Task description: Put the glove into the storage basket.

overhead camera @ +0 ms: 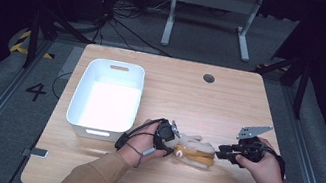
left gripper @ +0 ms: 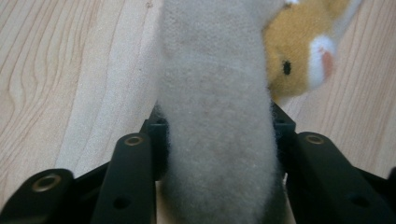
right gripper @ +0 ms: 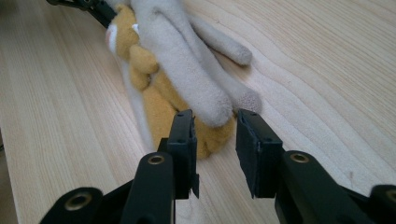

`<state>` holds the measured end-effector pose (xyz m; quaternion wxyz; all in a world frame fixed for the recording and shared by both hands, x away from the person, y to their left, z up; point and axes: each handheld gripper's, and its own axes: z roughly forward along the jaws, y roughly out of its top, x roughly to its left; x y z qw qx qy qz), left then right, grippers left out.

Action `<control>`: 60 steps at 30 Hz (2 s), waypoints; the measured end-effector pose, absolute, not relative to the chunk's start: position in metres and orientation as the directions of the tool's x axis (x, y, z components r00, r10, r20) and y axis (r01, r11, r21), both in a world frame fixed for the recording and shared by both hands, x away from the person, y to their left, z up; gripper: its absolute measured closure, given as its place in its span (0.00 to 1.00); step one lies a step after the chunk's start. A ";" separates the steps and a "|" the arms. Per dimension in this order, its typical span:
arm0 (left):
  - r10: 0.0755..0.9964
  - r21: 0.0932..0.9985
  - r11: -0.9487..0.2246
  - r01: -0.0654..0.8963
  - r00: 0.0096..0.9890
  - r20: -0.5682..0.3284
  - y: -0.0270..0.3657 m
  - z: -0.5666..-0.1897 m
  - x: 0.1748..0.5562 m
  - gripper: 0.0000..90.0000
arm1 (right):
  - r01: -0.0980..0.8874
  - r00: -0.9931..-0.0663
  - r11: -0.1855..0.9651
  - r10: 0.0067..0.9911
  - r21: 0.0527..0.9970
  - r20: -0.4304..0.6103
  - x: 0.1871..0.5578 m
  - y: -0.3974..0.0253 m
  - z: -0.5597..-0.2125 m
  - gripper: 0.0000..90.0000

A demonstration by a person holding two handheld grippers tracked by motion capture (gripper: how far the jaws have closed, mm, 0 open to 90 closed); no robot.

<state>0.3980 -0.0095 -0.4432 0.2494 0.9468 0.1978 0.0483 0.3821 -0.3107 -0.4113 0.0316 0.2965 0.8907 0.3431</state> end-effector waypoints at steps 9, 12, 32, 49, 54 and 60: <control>0.438 0.507 -0.751 0.422 0.894 -0.095 -0.005 -0.439 0.400 0.74 | 0.506 -0.821 0.585 0.553 0.634 0.145 0.383 -0.313 -0.412 0.75; 0.442 0.525 -0.731 0.436 0.889 -0.122 -0.002 -0.434 0.399 0.75 | 0.505 -0.819 0.584 0.557 0.636 0.139 0.384 -0.314 -0.412 0.75; 0.490 0.627 -0.615 0.478 0.855 -0.171 0.035 -0.386 0.392 0.75 | 0.508 -0.810 0.561 0.568 0.654 0.142 0.393 -0.314 -0.409 0.75; 0.586 0.676 -0.507 0.535 0.789 -0.185 0.075 -0.351 0.391 0.74 | 0.507 -0.819 0.565 0.552 0.651 0.159 0.407 -0.305 -0.411 0.74; 0.611 0.678 -0.489 0.548 0.770 -0.182 0.086 -0.342 0.393 0.74 | 0.505 -0.820 0.564 0.549 0.654 0.161 0.408 -0.305 -0.412 0.74; 0.638 0.686 -0.461 0.562 0.747 -0.183 0.100 -0.335 0.397 0.74 | 0.513 -0.817 0.561 0.552 0.650 0.167 0.407 -0.306 -0.414 0.74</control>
